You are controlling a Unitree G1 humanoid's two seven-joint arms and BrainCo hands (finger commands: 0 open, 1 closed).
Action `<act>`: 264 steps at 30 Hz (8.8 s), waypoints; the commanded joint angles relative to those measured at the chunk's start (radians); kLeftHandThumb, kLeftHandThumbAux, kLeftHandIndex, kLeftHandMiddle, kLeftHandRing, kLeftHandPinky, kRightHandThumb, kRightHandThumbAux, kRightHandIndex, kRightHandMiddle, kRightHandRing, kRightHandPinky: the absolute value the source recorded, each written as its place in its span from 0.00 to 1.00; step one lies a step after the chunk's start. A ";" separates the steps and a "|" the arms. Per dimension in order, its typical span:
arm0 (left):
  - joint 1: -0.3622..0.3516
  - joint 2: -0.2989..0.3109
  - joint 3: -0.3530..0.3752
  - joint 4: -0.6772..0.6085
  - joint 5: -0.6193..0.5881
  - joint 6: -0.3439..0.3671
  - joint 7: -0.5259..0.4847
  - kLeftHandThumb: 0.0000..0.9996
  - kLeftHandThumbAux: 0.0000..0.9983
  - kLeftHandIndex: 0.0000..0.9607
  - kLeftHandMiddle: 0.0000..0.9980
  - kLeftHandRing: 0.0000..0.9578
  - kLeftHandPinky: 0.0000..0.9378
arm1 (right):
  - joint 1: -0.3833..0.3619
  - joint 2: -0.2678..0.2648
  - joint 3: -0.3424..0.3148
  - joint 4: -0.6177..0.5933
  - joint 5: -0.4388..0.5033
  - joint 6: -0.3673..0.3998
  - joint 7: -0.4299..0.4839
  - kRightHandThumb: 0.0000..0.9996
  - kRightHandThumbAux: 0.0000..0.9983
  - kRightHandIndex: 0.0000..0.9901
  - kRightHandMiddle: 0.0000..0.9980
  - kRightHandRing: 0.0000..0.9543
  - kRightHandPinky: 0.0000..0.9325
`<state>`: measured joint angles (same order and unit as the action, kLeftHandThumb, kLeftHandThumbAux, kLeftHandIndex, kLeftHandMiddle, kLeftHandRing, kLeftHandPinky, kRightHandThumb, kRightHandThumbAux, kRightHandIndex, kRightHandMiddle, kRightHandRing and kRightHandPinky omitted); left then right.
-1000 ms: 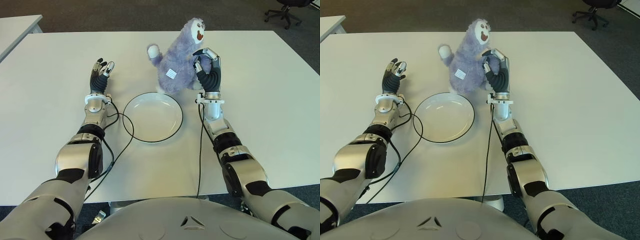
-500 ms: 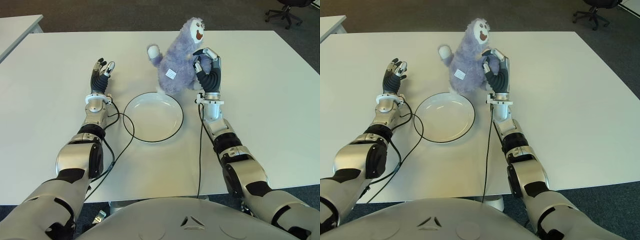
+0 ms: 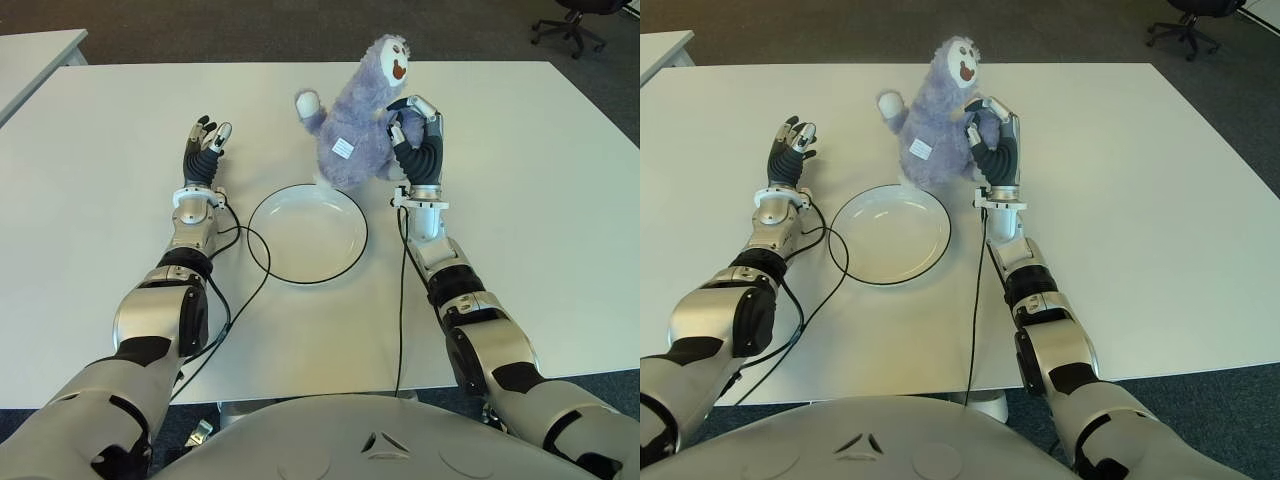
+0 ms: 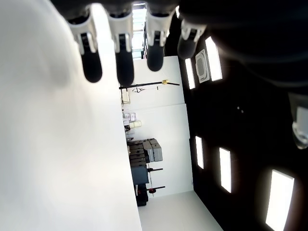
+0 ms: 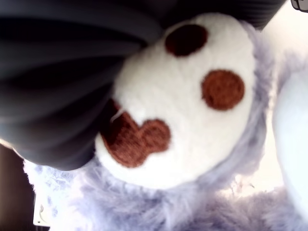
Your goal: Put the doll into the plate.
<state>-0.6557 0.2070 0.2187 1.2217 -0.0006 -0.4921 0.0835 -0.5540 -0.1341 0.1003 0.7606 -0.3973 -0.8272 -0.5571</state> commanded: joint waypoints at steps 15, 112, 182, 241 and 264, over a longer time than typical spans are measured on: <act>0.070 -0.042 0.001 0.057 -0.007 0.050 0.003 0.00 0.41 0.00 0.10 0.15 0.21 | 0.042 0.004 0.000 0.022 -0.009 0.031 -0.006 0.71 0.72 0.44 0.76 0.84 0.88; 0.062 -0.043 0.005 0.062 -0.007 0.059 0.009 0.00 0.40 0.00 0.11 0.17 0.23 | -0.062 -0.012 -0.044 -0.144 -0.028 0.108 -0.039 0.71 0.72 0.43 0.75 0.82 0.85; 0.076 -0.057 0.005 0.060 -0.011 0.030 -0.006 0.00 0.39 0.00 0.09 0.11 0.14 | 0.129 0.073 0.038 -0.412 0.002 0.119 0.229 0.73 0.71 0.44 0.82 0.88 0.91; 0.072 -0.057 -0.001 0.059 -0.002 0.038 0.012 0.00 0.40 0.00 0.09 0.11 0.15 | 0.197 0.082 0.153 -0.222 -0.032 -0.032 0.264 0.72 0.71 0.44 0.82 0.89 0.92; 0.066 -0.059 0.002 0.061 -0.007 0.046 0.016 0.00 0.40 0.00 0.09 0.13 0.16 | 0.276 0.072 0.193 -0.229 0.013 -0.100 0.370 0.73 0.70 0.44 0.80 0.89 0.91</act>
<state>-0.6684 0.1808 0.2201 1.2238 -0.0012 -0.5061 0.0949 -0.4119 -0.0629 0.2697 0.4739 -0.4002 -0.9183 -0.1998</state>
